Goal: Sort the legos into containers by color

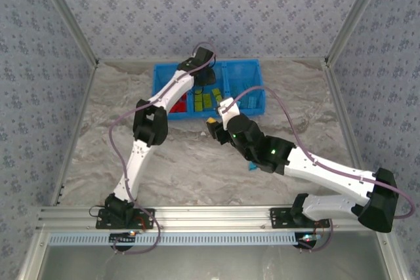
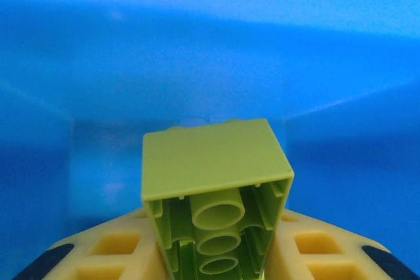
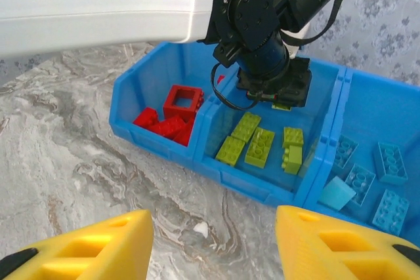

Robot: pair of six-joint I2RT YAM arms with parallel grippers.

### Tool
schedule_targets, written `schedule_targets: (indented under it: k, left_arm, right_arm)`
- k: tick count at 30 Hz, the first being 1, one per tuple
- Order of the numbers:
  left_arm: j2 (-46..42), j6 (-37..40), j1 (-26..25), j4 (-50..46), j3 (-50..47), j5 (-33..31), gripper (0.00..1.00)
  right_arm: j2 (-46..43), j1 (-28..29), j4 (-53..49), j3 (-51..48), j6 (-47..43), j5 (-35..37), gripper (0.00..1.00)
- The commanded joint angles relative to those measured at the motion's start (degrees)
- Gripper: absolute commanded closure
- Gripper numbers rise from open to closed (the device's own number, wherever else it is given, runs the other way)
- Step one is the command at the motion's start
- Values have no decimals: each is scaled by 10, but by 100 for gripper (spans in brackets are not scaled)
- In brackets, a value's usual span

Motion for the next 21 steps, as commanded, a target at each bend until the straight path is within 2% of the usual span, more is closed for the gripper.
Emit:
schedule_targets:
  k: [1, 5, 10, 15, 18, 21]
  left_arm:
    - [11, -4, 3, -33, 13, 14, 64]
    - [3, 2, -1, -47, 13, 15, 56]
    - [-23, 3, -1, -67, 13, 15, 45]
    - [-77, 0, -7, -78, 1, 13, 43]
    - [-143, -2, -17, -59, -38, 5, 43]
    - [-227, -11, -29, -37, -94, -7, 43]
  right_arm:
    - [-11, 1, -14, -9, 25, 15, 45]
    - [-6, -8, -21, -12, 32, 15, 45]
    - [-11, -28, -78, -10, 81, 21, 44]
    - [-31, -29, -135, -11, 125, 45, 44]
    - [-38, -28, -191, -3, 186, 68, 45]
    - [-32, -29, -294, 13, 316, 104, 45]
